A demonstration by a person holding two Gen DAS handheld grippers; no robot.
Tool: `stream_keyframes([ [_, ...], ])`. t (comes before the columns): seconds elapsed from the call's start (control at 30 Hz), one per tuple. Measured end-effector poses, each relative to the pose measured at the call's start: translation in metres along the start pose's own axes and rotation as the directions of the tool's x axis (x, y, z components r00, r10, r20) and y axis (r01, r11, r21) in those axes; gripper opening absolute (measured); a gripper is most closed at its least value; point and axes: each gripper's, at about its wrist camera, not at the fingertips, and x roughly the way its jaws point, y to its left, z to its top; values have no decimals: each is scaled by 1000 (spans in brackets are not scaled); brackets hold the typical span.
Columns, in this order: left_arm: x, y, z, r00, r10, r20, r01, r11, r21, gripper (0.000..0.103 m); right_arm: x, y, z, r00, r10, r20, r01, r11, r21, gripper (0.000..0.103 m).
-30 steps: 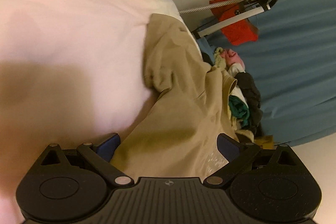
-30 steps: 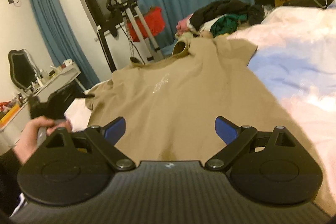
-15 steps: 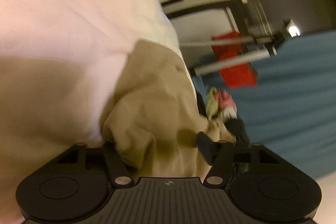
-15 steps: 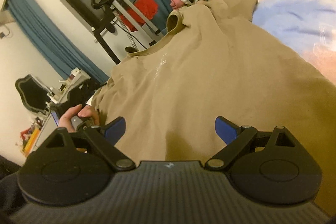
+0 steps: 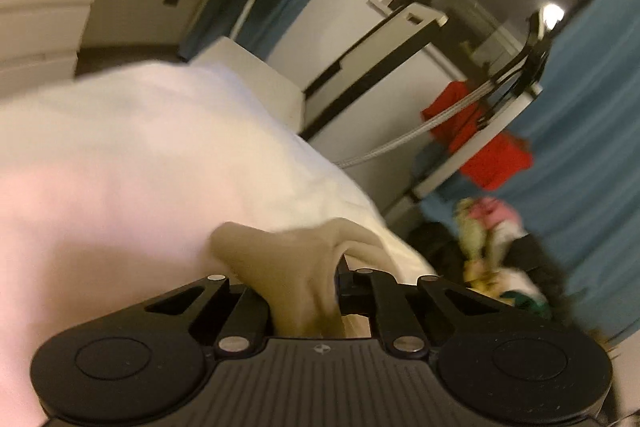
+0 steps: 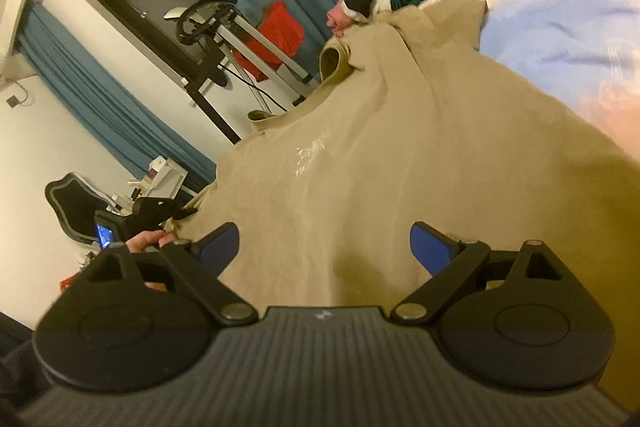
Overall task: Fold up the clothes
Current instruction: 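Lay the held T-shirt flat on the bed and open both grippers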
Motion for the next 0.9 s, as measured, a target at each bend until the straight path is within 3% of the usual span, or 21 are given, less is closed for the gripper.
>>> stream_keyframes([
  [0.1,5,-9,1,998,55,-14,-54,995,87,23,-3,5,1,1000,-20,21,21,998,-54,94],
  [0.23,-1,-38,-7,996,87,-8,-83,971,224,69,-8,17,3,997,-31,67,41,986,-163,94],
  [0.37,-36,-65,-26,996,82,-21,-70,942,327,83,-13,27,5,993,-30,111,57,966,-251,94],
  [0.47,-87,-76,-46,999,5,-31,8,918,397,84,-20,32,7,989,-29,144,70,954,-291,94],
  [0.63,-179,-100,-97,997,-75,-15,72,848,525,89,-35,38,11,978,-30,204,99,937,-335,94],
  [0.7,-208,-107,-115,992,-124,-28,119,833,540,90,-42,41,11,971,-30,237,115,928,-353,94],
  [0.83,-264,-110,-148,987,-161,3,133,822,553,92,-58,42,10,959,-34,282,146,910,-389,94],
  [0.9,-285,-106,-166,978,-207,17,160,803,574,95,-67,41,9,951,-44,305,168,904,-393,94],
])
